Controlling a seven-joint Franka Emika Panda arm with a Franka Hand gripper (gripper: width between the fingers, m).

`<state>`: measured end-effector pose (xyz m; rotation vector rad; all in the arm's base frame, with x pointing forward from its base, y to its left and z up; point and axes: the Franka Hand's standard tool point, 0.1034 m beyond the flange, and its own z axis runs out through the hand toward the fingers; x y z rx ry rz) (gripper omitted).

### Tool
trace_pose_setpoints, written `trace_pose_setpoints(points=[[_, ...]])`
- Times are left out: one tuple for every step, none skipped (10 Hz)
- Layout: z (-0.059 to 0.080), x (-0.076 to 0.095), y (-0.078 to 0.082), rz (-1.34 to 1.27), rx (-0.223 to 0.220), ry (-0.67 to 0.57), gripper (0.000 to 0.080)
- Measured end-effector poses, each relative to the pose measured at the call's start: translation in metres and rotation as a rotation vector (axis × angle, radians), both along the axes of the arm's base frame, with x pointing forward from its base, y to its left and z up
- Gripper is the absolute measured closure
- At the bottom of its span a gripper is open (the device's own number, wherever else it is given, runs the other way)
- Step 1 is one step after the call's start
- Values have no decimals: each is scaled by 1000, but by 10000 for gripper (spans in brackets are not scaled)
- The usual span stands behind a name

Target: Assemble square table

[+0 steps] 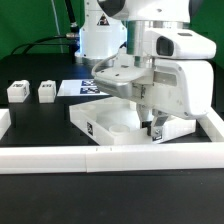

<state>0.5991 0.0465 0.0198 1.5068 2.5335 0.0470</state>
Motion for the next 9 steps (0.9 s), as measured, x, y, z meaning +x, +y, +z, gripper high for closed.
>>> trace_pose_setpoints(points=[[-1,0,16,171,-23,-8,729],[0,0,26,229,-25,-14,729],[-2,-4,25,411,-45,-26,728],[-1,-4,21,434,-55,-20,728],[-2,-6,20,484,-73,-13,728],[-2,-7,21,521,-86,-10,728],[-2,-10,27,662,-127,21,729],[-1,-10,37,770,-151,43,729],[1,-8,46,812,-152,42,735]])
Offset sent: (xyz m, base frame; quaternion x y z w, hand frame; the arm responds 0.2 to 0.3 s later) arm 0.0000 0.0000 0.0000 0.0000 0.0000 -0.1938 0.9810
